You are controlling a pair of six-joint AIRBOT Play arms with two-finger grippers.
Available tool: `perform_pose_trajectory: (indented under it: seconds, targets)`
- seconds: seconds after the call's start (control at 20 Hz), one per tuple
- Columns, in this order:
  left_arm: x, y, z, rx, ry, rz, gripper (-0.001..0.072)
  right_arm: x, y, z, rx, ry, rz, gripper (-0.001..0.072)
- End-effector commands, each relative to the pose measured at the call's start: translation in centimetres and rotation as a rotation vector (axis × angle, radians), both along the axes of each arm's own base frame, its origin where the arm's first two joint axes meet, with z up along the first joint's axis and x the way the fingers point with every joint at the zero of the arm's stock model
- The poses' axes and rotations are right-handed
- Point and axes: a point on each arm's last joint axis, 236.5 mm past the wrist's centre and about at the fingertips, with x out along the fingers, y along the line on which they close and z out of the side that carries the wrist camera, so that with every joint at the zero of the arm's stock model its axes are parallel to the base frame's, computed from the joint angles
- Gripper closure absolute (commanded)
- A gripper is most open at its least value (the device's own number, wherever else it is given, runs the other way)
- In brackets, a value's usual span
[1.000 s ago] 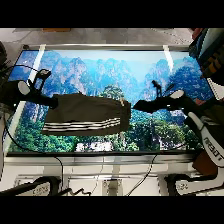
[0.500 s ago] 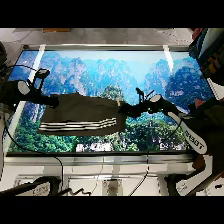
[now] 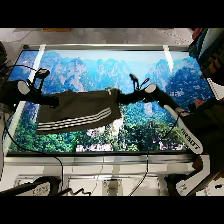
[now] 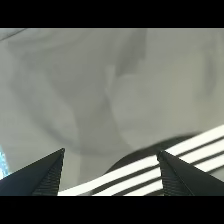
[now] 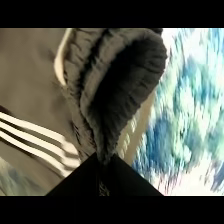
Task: Fold the clothes and pants, and hang the long-sleeved shirts on hangers.
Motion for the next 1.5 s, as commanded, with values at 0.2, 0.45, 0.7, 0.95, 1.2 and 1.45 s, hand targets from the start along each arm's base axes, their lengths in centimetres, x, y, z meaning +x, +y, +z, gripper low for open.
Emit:
perform_pose_trajectory:
  seconds: [0.2,0.45,0.7,0.95,1.2,1.45]
  targets:
    - [0.0,0.1,0.0,0.001,-0.002,0.001,0.0053,5.7,-15.0,18.5,0.007,-0.276,-0.265,0.0690]
    - [0.3,0.1,0.1,0.002,-0.012,0.002,0.0053,0.2,-33.2,29.0,-0.197,-0.397,-0.664,0.0690]
    - [1.2,0.2,0.6,0.005,-0.058,0.006,0.0053,-13.9,-47.7,37.0,-0.432,-0.455,-1.189,0.0690]
    - [1.2,0.2,0.6,0.005,-0.057,0.006,0.0053,-28.9,-53.2,38.7,-0.644,-0.325,-1.593,0.0690]
    - [1.2,0.2,0.6,0.004,-0.057,0.006,0.0053,-38.7,-53.4,36.0,-0.634,-0.052,-1.917,0.0690]
    - [1.2,0.2,0.6,0.004,-0.056,0.006,0.0053,-38.1,-52.3,36.6,-0.514,-0.095,-1.978,0.0689]
